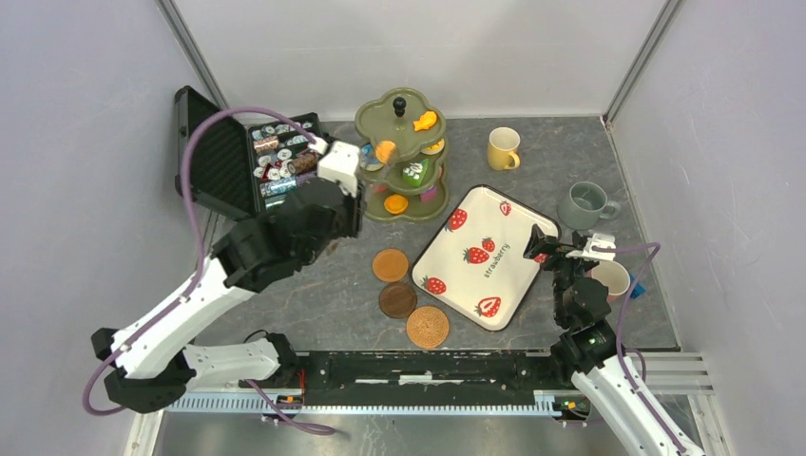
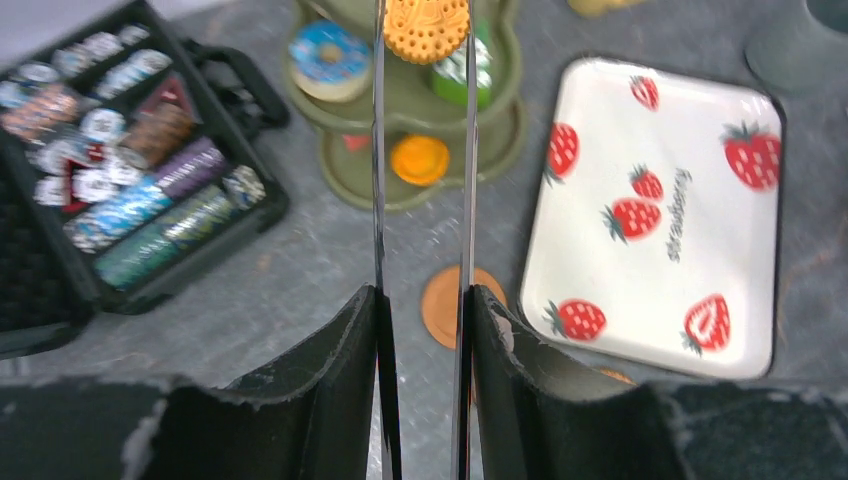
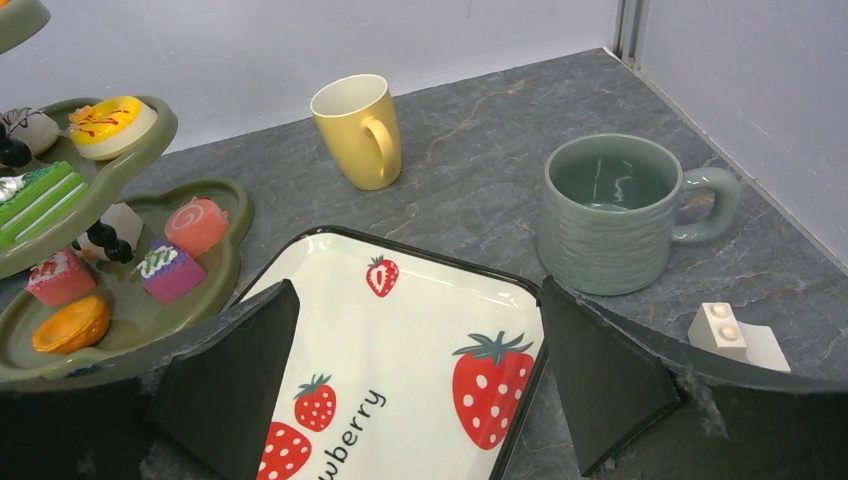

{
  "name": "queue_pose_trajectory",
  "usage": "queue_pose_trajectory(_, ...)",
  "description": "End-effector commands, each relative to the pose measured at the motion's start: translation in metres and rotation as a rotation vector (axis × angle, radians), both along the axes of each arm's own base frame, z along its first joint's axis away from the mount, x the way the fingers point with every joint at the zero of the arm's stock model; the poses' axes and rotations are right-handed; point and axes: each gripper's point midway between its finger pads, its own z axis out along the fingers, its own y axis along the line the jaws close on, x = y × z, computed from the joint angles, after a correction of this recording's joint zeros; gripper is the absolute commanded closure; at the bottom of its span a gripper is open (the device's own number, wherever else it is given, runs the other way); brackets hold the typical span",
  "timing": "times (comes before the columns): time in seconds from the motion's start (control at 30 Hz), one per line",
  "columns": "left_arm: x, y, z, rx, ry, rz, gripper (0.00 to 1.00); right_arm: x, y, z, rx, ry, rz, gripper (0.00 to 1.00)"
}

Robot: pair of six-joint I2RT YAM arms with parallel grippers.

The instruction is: Serve the afternoon tea

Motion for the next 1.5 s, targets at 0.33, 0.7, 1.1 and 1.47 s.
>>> queue_pose_trajectory(0.33, 0.072, 0.037, 0.082, -0.055, -0.128, 0.177, 0.68, 0.001, 0.003, 0.010, 0.021, -0.033, 0.012, 0.02)
queue_pose_trajectory(0.7, 0.128, 0.019, 0.053, -0.097, -0.061, 0.204, 0.69, -0.001, 0.001, 0.014, 0.027, -0.046, 0.006, 0.02)
queue_pose_trajectory(1.1, 0.142, 0.014, 0.035, -0.089, -0.038, 0.204, 0.61, -0.001, 0.001, 0.012, 0.027, -0.046, 0.005, 0.02)
queue_pose_trajectory(1.47, 0.142, 0.012, 0.033, -0.087, -0.033, 0.197, 0.53, 0.000, 0.003, 0.010, 0.024, -0.036, 0.013, 0.02)
